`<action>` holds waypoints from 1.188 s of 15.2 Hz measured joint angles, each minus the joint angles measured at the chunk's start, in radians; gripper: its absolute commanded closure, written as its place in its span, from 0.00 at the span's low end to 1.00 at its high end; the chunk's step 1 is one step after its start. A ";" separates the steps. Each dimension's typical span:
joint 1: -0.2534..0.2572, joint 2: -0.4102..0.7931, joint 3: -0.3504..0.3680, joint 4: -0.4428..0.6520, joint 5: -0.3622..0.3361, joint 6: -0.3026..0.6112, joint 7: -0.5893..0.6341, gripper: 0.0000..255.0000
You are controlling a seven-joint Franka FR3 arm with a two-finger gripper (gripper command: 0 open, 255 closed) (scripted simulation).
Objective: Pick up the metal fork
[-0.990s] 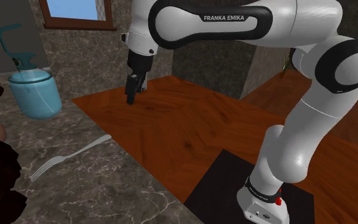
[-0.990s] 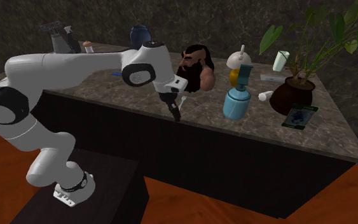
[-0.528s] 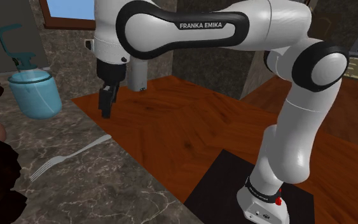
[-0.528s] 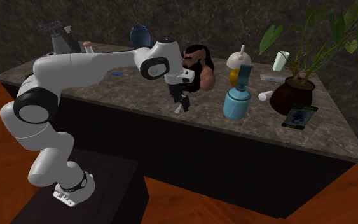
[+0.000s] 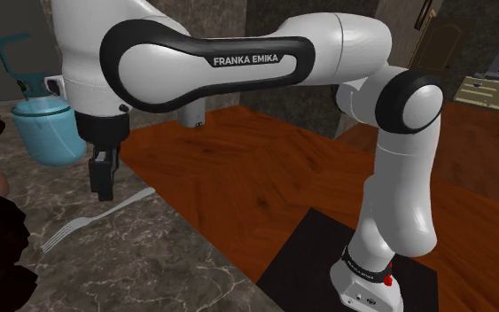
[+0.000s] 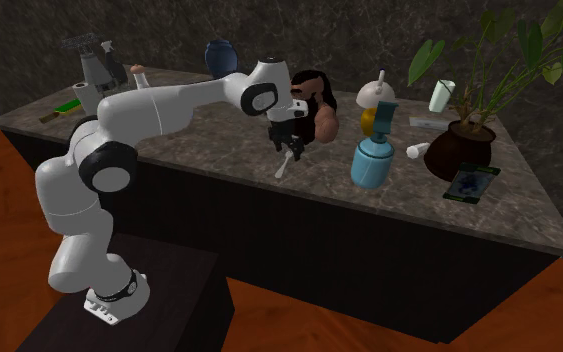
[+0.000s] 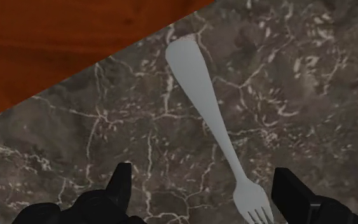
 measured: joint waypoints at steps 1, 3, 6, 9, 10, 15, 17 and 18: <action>0.013 0.024 0.006 0.026 -0.013 -0.008 -0.009 0.00; 0.051 0.080 0.019 0.083 -0.044 -0.021 -0.017 0.00; 0.079 0.121 0.028 0.106 -0.067 -0.015 -0.025 0.00; 0.077 0.121 0.029 0.073 -0.069 0.018 -0.024 0.00; 0.075 0.122 0.028 0.058 -0.070 0.033 -0.023 0.00; 0.071 0.120 0.027 0.023 -0.071 0.068 -0.021 1.00; 0.070 0.118 0.027 0.020 -0.071 0.070 -0.020 1.00; 0.070 0.117 0.027 0.019 -0.070 0.071 -0.021 1.00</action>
